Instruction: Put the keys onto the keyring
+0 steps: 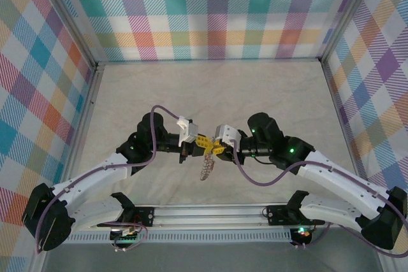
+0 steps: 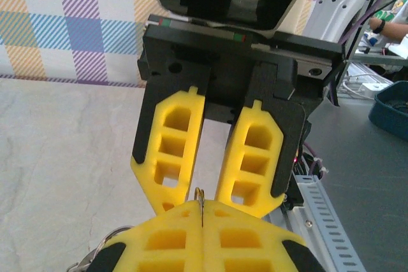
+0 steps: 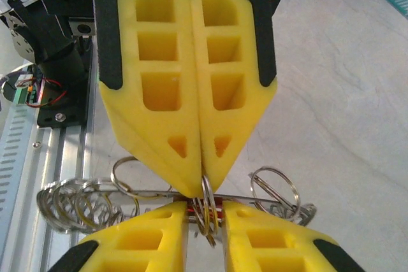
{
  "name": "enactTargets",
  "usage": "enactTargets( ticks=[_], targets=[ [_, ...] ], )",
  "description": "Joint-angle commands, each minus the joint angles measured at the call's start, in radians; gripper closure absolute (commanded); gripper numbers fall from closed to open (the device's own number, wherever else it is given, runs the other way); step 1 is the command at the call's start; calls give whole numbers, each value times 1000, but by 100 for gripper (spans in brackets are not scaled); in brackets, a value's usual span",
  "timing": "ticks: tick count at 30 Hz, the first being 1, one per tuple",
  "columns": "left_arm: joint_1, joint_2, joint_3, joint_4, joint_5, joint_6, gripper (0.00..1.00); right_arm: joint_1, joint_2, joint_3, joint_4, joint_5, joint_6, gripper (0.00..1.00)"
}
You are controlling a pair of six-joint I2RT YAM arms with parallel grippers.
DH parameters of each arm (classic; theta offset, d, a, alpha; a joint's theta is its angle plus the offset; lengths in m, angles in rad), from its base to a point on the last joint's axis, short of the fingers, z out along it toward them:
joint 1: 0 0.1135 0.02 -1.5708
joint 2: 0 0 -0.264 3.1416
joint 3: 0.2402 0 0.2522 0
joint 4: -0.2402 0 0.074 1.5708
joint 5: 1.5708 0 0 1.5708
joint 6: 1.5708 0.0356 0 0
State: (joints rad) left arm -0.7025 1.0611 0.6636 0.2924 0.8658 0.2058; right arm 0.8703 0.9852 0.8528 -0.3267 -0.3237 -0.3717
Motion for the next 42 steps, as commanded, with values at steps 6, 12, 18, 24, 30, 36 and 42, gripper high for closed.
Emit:
enactTargets(
  ticks=[6,12,18,24,30,36,42],
  targets=[
    [2,-29,-13,153,-9,-40,100,3,6,-35,95,-31,44,80],
    [1,-31,-33,162,-15,-46,100,1,-12,-42,136,-34,58,100],
    [2,-76,40,-178,-55,150,97,1,-13,11,-10,4,-11,100],
    [2,-40,191,-663,-11,429,92,1,86,189,-300,-8,-112,100],
    [2,-38,186,-639,-50,426,92,2,129,221,-285,-33,-113,100],
    [1,-18,220,-665,-60,432,91,5,168,288,-264,-71,-70,100],
    [2,-16,228,-633,-35,413,90,6,210,329,-265,-76,-95,100]
  ],
)
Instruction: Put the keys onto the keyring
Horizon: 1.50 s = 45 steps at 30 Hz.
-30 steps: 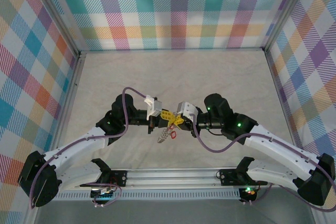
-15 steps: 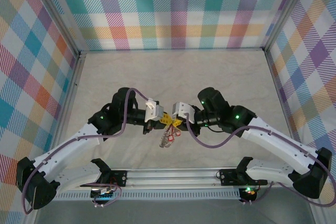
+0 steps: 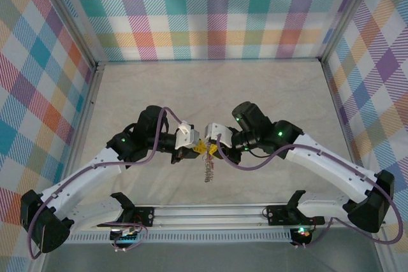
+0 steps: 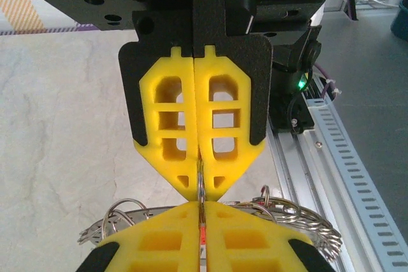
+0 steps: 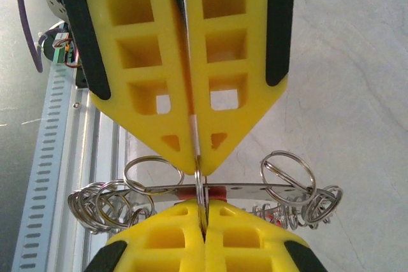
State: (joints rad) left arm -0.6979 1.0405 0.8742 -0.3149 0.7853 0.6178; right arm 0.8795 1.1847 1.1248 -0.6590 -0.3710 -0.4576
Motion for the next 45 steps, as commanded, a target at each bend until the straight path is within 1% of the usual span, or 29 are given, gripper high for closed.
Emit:
enactTargets(
  ticks=[1,6,7,11,17,21,24,28,30,36,43,45],
  targets=[
    [-3,2,14,-17,50,-7,90,-2,18,62,68,-31,-12,100],
    [-2,-5,0,28,77,-57,90,12,45,80,68,-15,-36,100],
    [-3,-2,1,66,90,-64,90,15,48,79,71,-10,-39,100],
    [-3,25,7,71,137,-82,90,23,45,68,97,2,-45,100],
    [-2,28,-11,129,156,-129,89,29,-6,21,139,35,-69,100],
    [-3,44,7,117,180,-135,92,29,-55,-22,146,43,-105,100],
    [-4,44,6,117,206,-128,89,30,-89,-50,156,32,-124,100],
    [-5,53,18,92,180,-119,86,32,-106,-64,163,57,-122,100],
    [-3,52,17,105,173,-130,76,32,-101,-58,143,63,-128,100],
    [-6,63,31,114,154,-145,75,32,-78,-49,141,66,-124,100],
    [-8,69,33,113,142,-143,76,32,-73,-49,176,55,-109,100],
    [-8,67,30,112,134,-142,77,32,-70,-49,182,51,-105,100]
  ],
)
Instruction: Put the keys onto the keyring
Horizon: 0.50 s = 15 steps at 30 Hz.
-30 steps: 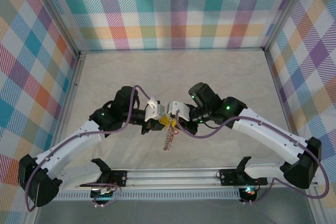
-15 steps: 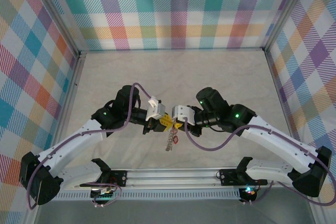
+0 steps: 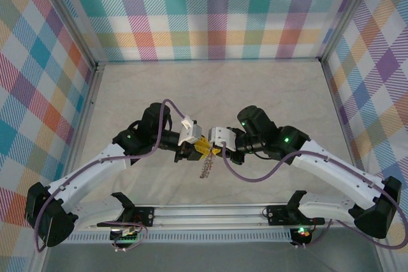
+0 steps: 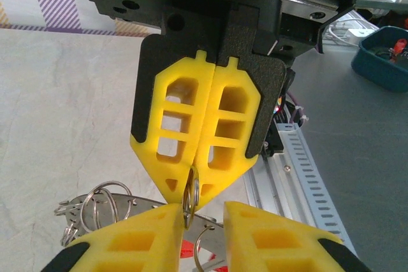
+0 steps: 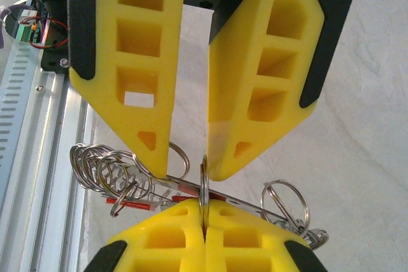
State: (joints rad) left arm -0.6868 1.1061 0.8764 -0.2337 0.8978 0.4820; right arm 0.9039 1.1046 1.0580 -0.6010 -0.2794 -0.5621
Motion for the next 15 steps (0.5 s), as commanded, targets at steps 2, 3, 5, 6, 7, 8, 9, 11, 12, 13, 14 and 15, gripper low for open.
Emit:
enactTargets(
  ticks=[2,3,5,6,7,8,9,11,12,13,14,15],
  targets=[
    [-21,3,28,28,19,-5,79,7,15,18,130,-47,2,100],
    [-22,3,28,27,18,-5,81,7,17,17,132,-52,4,100],
    [-23,4,28,27,21,-6,85,7,21,19,138,-61,10,100],
    [-23,7,29,26,23,-8,91,7,23,19,144,-70,13,100],
    [-24,9,31,25,23,-9,96,7,25,19,147,-76,17,100],
    [-24,10,29,25,22,-10,100,8,27,17,150,-76,20,100],
    [-26,9,29,25,18,-10,100,7,27,16,154,-72,23,100],
    [-25,3,23,31,8,-10,100,8,22,7,160,-57,28,100],
    [-26,-4,20,36,-1,-11,100,7,18,2,164,-49,32,100],
    [-25,-11,18,37,-12,-12,100,8,11,-5,169,-39,42,100],
    [-26,-18,16,42,-29,-23,100,6,1,-15,170,-35,50,98],
    [-22,-29,12,58,-50,-51,100,6,-12,-29,174,-30,50,94]
  ],
)
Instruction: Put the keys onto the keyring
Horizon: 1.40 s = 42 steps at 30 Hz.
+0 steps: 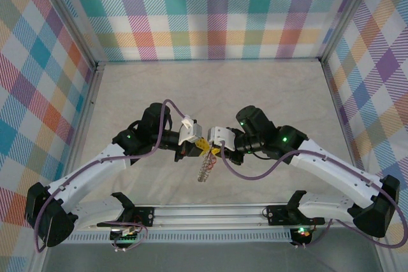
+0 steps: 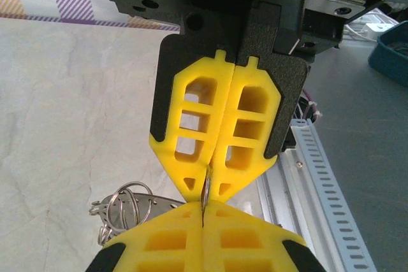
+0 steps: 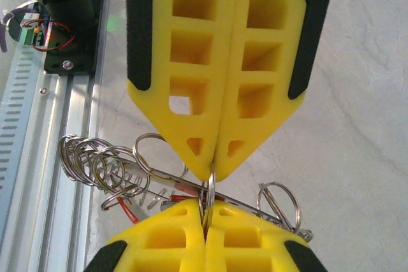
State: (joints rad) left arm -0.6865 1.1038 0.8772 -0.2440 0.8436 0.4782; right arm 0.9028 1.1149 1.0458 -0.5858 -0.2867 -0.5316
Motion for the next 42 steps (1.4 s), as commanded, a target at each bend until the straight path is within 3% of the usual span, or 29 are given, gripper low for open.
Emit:
enactTargets(
  ticks=[1,3,8,25,28,33,37,42],
  targets=[
    [-16,-34,4,89,-4,-76,100,6,-34,-31,169,-14,26,89],
    [2,-54,-26,158,-3,-140,100,2,-65,-68,188,2,40,80],
    [28,-99,-88,317,25,-248,100,-13,-124,-129,223,8,70,79],
    [28,-110,-112,351,88,-226,100,-18,-116,-116,286,-33,97,76],
    [28,-109,-119,351,86,-218,100,-18,-111,-108,292,-54,99,78],
    [28,-98,-127,366,86,-219,100,-18,-88,-94,280,-70,89,91],
    [28,-95,-124,330,81,-187,100,-18,-79,-85,277,-73,82,95],
    [28,-114,-130,288,56,-148,100,-18,-88,-92,290,-61,88,80]
  ],
)
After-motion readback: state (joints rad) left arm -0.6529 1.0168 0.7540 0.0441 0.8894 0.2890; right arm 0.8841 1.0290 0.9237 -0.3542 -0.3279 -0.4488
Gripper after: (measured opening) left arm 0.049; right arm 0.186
